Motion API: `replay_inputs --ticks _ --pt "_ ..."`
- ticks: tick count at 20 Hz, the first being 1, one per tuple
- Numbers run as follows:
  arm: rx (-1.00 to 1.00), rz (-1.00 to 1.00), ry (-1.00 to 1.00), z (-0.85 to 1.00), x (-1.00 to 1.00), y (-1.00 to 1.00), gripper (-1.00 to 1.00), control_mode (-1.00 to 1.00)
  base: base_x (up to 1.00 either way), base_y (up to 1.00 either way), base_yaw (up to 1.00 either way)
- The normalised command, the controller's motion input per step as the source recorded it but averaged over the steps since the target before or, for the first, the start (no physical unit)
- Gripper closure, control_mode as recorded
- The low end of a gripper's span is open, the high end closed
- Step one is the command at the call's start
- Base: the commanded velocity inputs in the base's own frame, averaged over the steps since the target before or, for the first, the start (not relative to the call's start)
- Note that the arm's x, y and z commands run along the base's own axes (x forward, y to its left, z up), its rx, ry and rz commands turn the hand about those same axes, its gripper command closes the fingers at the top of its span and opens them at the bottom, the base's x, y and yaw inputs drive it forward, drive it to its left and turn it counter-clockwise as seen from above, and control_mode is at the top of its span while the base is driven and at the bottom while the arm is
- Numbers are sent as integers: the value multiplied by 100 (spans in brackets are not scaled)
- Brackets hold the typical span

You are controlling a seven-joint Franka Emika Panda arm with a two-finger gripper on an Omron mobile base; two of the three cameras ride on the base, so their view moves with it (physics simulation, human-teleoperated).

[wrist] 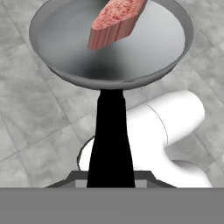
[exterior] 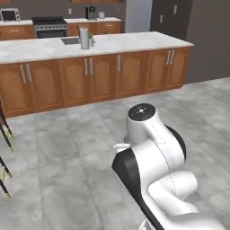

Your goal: Pick up the pan with the steak in it and place it on the dining table. Then place the steak on the plate.

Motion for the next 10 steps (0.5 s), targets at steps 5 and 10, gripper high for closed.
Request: replay_inputs --ticks 5,10 --pt "0 0 0 0 0 0 100 100 100 -24 0" --pt "0 0 0 0 0 0 100 100 100 -23 0"
